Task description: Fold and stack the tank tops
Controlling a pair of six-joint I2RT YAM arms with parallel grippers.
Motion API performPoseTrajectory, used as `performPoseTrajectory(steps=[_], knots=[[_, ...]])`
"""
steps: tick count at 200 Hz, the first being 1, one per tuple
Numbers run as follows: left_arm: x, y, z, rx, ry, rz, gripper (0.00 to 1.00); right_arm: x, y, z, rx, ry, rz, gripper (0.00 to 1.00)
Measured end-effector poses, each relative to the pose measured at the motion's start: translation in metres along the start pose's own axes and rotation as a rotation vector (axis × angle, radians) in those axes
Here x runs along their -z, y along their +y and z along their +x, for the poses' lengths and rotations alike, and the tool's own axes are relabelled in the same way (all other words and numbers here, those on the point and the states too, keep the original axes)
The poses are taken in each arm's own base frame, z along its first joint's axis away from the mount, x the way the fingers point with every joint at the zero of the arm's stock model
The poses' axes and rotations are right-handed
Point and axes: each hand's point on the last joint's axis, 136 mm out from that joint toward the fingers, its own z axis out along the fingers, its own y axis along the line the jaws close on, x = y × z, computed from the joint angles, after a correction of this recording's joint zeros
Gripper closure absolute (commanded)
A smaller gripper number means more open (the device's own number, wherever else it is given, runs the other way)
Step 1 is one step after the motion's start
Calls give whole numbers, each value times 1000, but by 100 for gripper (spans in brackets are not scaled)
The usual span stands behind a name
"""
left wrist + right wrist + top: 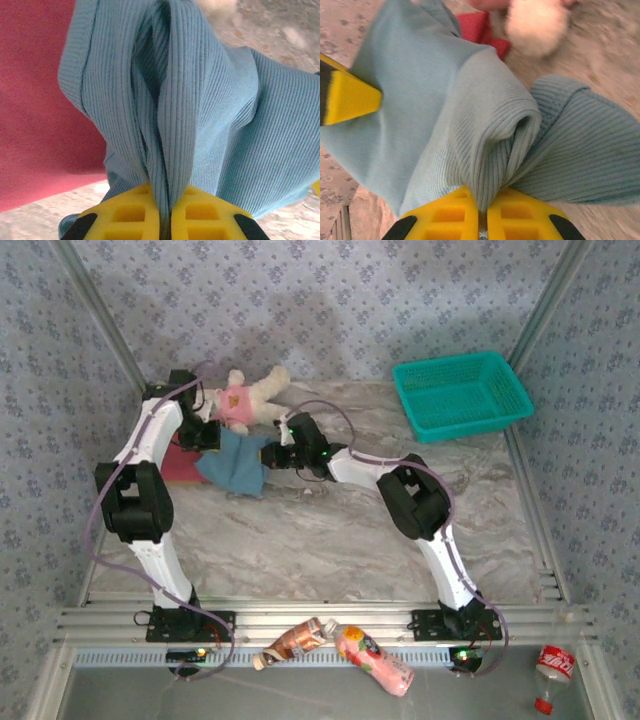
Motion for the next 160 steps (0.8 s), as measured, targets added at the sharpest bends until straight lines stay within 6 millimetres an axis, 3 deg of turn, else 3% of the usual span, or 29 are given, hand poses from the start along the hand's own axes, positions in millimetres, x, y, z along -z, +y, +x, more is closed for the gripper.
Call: performPoseTrajectory(steps=[43, 88, 140, 160], knots=[[20, 20, -22, -26, -81, -73, 100, -36, 23, -15, 94, -44, -73, 90], [57, 31, -55, -52, -210, -135, 100, -47, 36, -36, 164, -113, -103, 91], [68, 44, -59, -76, -235, -216, 100, -50, 47, -50, 202, -168, -120, 91], [65, 55, -50, -60, -219, -252, 100, -57, 50, -48, 213, -172, -126, 90]])
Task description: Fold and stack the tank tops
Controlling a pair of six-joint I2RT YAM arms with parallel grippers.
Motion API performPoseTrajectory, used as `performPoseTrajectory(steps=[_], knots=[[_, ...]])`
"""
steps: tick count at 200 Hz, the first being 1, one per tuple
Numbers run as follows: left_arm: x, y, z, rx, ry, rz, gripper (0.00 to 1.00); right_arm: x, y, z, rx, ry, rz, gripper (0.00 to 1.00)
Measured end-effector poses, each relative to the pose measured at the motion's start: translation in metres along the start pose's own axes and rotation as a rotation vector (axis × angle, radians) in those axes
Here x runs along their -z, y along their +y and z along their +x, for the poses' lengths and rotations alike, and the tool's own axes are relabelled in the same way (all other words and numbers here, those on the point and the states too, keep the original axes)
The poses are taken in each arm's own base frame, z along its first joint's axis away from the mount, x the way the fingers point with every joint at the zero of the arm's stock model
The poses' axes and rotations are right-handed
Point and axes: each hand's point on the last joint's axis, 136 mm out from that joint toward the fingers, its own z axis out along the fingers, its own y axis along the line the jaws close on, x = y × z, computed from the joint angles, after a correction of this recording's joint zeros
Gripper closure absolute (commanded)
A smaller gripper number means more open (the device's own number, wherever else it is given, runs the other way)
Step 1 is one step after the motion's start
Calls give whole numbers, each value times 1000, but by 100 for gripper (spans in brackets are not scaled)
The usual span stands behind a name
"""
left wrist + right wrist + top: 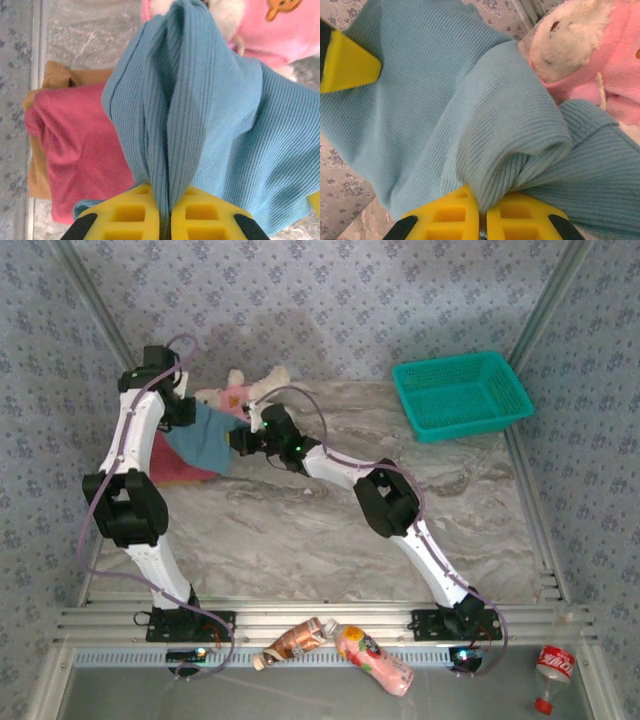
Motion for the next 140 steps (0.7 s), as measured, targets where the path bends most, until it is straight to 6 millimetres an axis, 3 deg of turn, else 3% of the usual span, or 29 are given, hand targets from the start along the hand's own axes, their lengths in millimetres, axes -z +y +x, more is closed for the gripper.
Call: performPoseTrajectory(steps=[57, 96, 140], knots=[[-42, 42, 49, 97, 97, -51, 100, -28, -16, 32, 3, 38, 29, 85], [-58, 46, 54, 127, 85, -46, 97, -32, -32, 47, -4, 71, 84, 72], [-89, 67, 63, 181, 127, -64, 82, -21, -43, 46, -4, 88, 128, 62]])
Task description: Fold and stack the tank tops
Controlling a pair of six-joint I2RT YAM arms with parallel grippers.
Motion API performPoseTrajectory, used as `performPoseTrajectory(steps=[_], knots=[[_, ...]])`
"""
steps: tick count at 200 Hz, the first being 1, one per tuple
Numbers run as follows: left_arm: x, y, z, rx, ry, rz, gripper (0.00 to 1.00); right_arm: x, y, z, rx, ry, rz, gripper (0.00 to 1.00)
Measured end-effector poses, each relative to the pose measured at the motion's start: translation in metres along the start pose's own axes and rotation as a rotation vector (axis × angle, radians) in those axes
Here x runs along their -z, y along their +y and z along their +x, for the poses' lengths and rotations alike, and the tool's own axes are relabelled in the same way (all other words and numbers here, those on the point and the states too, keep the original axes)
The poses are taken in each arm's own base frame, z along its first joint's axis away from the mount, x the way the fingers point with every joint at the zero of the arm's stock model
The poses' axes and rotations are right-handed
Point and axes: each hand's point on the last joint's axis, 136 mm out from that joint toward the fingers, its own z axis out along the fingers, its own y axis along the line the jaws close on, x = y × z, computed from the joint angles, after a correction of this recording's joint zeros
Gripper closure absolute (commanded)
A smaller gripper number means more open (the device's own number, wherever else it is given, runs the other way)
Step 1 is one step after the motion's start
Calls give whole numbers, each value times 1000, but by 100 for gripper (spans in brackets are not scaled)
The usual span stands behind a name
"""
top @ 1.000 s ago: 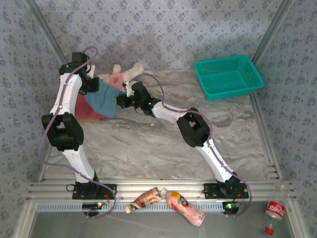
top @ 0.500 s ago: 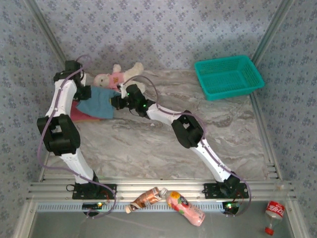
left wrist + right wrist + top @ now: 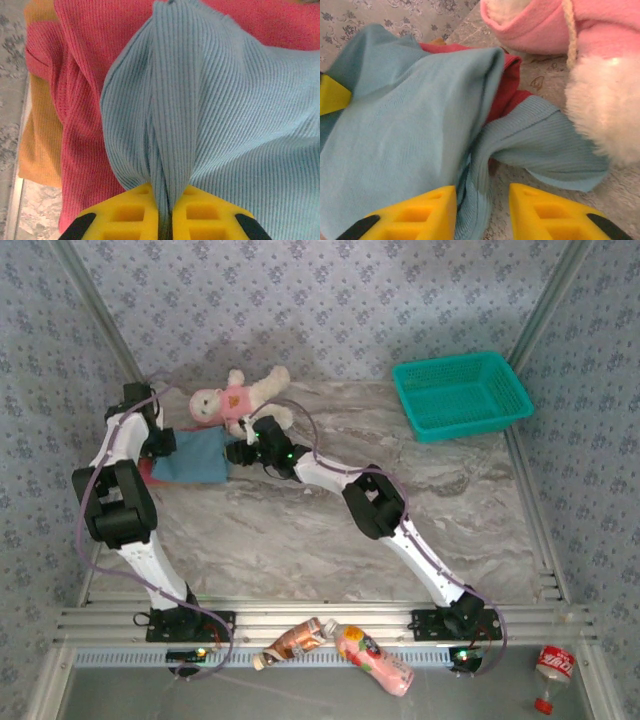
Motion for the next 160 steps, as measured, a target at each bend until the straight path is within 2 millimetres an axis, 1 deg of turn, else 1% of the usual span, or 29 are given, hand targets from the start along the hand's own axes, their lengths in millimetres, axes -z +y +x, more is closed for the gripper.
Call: performPoseTrajectory(steps=[6, 17, 27, 40, 50, 61, 65, 86, 91, 96, 107, 110, 113, 131, 142, 160], knots=[[-5, 1, 1, 1, 9, -2, 77, 4, -1, -1, -3, 5, 6, 62], [-12, 2, 2, 8, 24, -3, 65, 13, -2, -3, -9, 13, 14, 60], [-15, 3, 4, 17, 32, -6, 59, 23, -2, -8, -13, 11, 19, 59], [-14, 3, 3, 18, 30, -7, 52, 40, -2, -17, -18, 6, 23, 56], [-11, 3, -2, 20, 18, -5, 42, 55, -1, -25, -21, -4, 22, 55], [-8, 3, -7, 24, 5, -1, 39, 72, 0, -34, -26, -19, 23, 53], [-6, 2, -9, 20, -2, 2, 36, 79, 0, -38, -30, -25, 25, 52], [4, 2, -20, 33, -26, 22, 33, 113, -2, -54, -33, -50, 30, 48], [8, 2, -22, 36, -28, 23, 32, 122, -2, -55, -34, -51, 33, 47], [12, 4, -25, 39, -31, 24, 28, 130, -4, -57, -32, -54, 36, 46], [21, 9, -29, 48, -38, 17, 26, 151, -8, -59, -40, -58, 51, 44], [24, 10, -31, 52, -41, 16, 22, 156, -9, -58, -41, -56, 53, 44], [27, 13, -32, 55, -45, 12, 20, 162, -10, -59, -45, -58, 60, 44], [43, 26, -33, 85, -58, 4, 19, 194, -18, -60, -49, -62, 82, 43], [54, 34, -31, 109, -66, 12, 19, 209, -22, -62, -51, -62, 97, 42], [73, 40, -28, 146, -87, 42, 19, 231, -32, -62, -55, -66, 128, 41]])
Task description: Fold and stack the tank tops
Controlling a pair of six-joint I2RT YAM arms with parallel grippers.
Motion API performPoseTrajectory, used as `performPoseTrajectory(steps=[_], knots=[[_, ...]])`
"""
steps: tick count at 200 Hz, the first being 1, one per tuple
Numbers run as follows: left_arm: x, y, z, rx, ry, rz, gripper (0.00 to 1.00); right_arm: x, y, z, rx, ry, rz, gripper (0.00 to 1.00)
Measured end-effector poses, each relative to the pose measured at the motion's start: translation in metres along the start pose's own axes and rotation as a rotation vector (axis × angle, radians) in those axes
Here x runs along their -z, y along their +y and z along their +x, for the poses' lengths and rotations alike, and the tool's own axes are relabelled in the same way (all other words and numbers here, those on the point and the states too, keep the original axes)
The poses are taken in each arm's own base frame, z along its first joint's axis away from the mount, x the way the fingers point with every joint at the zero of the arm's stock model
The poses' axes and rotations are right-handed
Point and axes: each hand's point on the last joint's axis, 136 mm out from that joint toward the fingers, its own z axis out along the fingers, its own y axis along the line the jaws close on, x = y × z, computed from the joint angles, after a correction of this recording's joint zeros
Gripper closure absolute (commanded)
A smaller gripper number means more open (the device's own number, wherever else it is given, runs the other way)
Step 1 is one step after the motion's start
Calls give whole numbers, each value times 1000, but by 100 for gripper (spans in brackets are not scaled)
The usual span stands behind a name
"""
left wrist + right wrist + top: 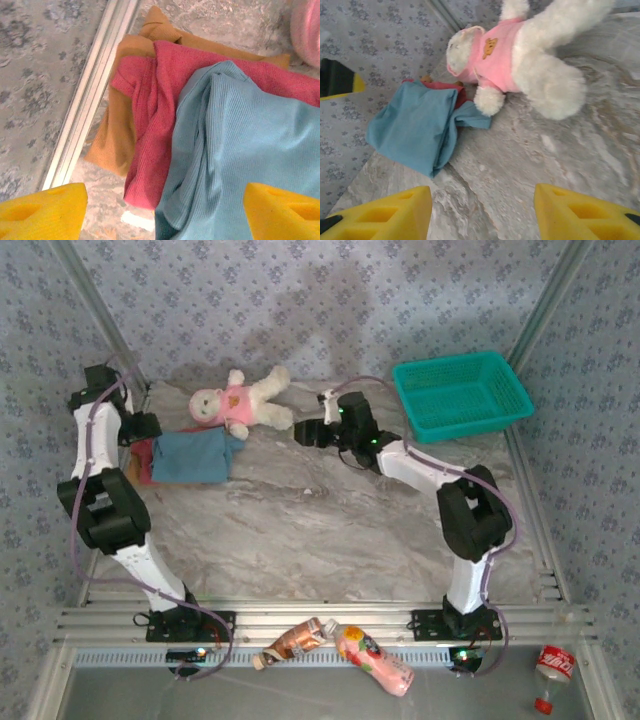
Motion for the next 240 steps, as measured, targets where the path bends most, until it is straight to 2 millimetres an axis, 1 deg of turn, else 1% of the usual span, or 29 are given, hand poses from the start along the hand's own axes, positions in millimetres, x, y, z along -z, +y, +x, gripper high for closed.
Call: performPoseTrajectory(steps=[16, 32, 45, 63, 87, 108, 124, 138, 159, 178, 197, 218, 240], knots=[[16, -5, 7, 23, -15, 39, 18, 15, -9, 8, -10, 11, 25, 38], [28, -20, 22, 8, -14, 76, 18, 30, -19, 21, -22, 33, 64, 37], [32, -35, 36, -26, 1, 91, 18, 43, -26, 35, -31, 62, 97, 35], [27, -59, 53, -84, 34, 112, 18, 62, -34, 46, -36, 86, 139, 32], [18, -92, 77, -164, 86, 142, 18, 93, -43, 53, -42, 84, 194, 29], [15, -123, 87, -230, 82, 175, 20, 120, -52, 60, -48, 69, 242, 29], [11, -141, 91, -267, 79, 192, 21, 135, -59, 67, -57, 67, 277, 28], [2, -153, 91, -297, 75, 182, 21, 146, -66, 74, -63, 73, 308, 28], [-23, -166, 98, -354, 95, 130, 21, 157, -76, 83, -74, 86, 343, 28], [-48, -175, 109, -431, 122, 50, 21, 164, -83, 89, -83, 91, 370, 28], [-68, -181, 112, -510, 130, -49, 21, 170, -86, 91, -90, 90, 386, 28], [-83, -185, 106, -579, 110, -159, 21, 175, -88, 92, -92, 85, 397, 28], [-94, -181, 95, -629, 80, -295, 23, 179, -90, 94, -95, 80, 405, 28]])
